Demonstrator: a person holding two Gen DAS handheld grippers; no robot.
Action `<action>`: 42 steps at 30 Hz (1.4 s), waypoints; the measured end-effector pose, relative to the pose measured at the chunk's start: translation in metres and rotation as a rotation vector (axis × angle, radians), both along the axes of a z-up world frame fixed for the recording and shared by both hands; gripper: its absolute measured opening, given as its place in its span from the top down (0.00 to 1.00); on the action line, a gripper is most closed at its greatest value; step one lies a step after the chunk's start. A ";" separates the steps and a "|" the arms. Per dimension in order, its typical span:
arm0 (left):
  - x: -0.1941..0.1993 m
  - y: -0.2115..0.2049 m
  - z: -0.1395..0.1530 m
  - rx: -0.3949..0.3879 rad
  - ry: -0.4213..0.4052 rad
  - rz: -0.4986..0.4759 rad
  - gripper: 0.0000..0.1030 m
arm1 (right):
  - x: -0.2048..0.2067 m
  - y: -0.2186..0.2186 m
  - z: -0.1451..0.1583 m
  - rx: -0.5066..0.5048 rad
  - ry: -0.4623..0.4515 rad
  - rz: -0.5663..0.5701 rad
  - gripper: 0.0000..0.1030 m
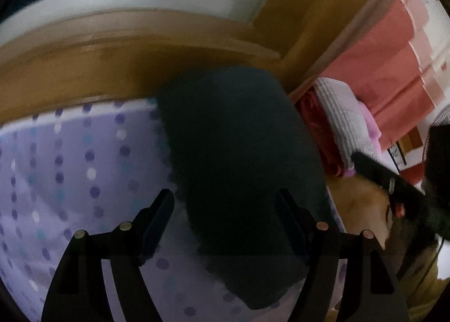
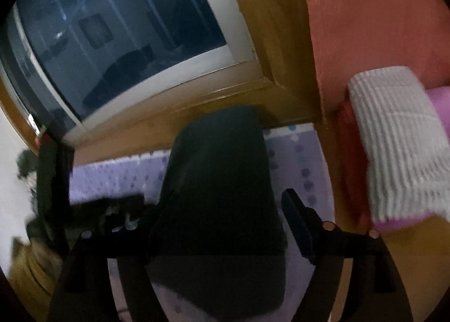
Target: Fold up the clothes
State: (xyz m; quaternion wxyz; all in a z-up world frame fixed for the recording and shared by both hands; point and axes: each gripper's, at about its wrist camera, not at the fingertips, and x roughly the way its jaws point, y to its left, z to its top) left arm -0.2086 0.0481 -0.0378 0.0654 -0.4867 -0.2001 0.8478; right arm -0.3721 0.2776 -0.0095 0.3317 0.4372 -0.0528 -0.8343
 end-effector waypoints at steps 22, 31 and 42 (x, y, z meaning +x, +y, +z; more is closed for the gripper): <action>-0.012 0.008 -0.043 0.099 -0.076 0.062 0.16 | -0.061 -0.054 -0.070 -0.072 -0.179 0.235 0.13; -0.011 0.017 -0.034 0.233 0.015 0.021 0.51 | -0.060 -0.054 -0.068 -0.124 -0.133 0.283 0.49; 0.070 0.026 0.034 0.109 0.150 0.099 0.51 | -0.008 -0.089 -0.004 -0.213 -0.051 0.576 0.61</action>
